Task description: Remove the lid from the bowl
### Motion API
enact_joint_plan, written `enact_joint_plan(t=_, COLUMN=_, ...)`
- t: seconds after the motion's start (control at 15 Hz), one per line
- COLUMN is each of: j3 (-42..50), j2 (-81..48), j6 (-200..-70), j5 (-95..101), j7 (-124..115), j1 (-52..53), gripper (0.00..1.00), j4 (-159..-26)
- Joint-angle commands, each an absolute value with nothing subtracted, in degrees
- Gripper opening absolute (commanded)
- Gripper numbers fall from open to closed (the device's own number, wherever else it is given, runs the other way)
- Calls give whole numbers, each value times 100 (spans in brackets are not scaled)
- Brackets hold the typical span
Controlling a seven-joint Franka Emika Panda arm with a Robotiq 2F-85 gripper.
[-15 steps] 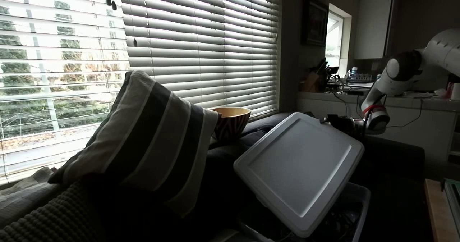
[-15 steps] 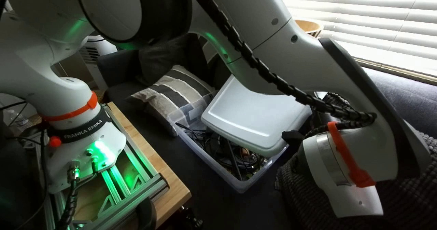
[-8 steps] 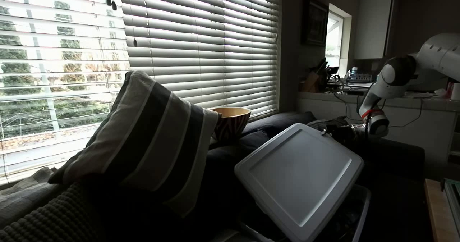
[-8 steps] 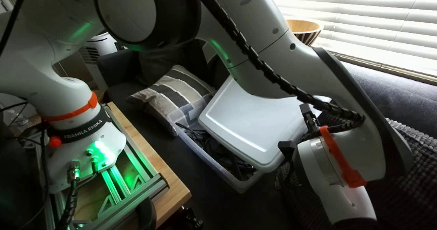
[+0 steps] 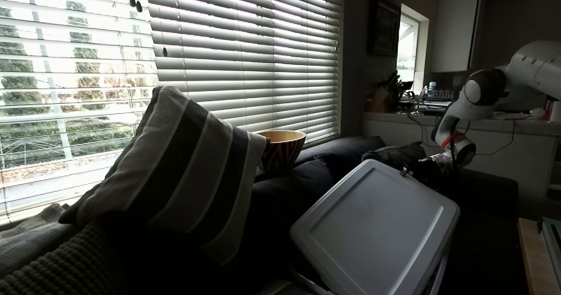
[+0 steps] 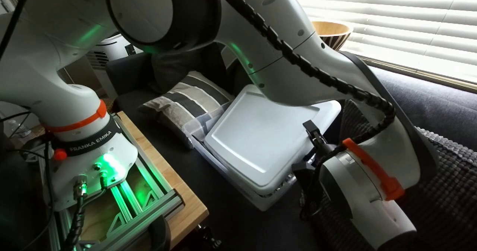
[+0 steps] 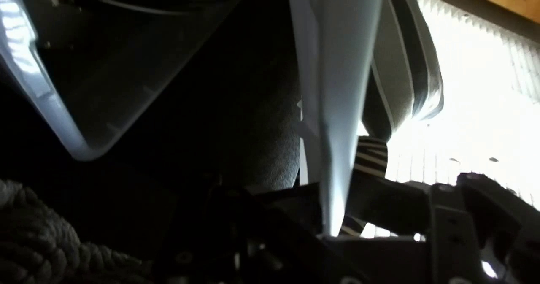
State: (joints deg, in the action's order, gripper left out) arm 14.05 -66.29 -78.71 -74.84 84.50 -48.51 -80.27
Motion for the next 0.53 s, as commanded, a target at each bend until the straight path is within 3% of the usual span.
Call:
enact_joint_plan(t=0.0, j3=1538, j2=-6924, j6=-7789, j5=-6608, j7=8370, j1=-4761, gripper=0, j4=-7661)
enact_joint_plan(t=0.33, j3=1361, j2=-7093, j6=-7614, j5=-5854, j7=8261, j1=-4797, gripper=0, j4=-7288)
enact_joint_plan(t=0.47, j3=1261, j2=-7158, j6=-7526, j5=-5683, j7=8216, j1=-4848, gripper=26, j4=-7105)
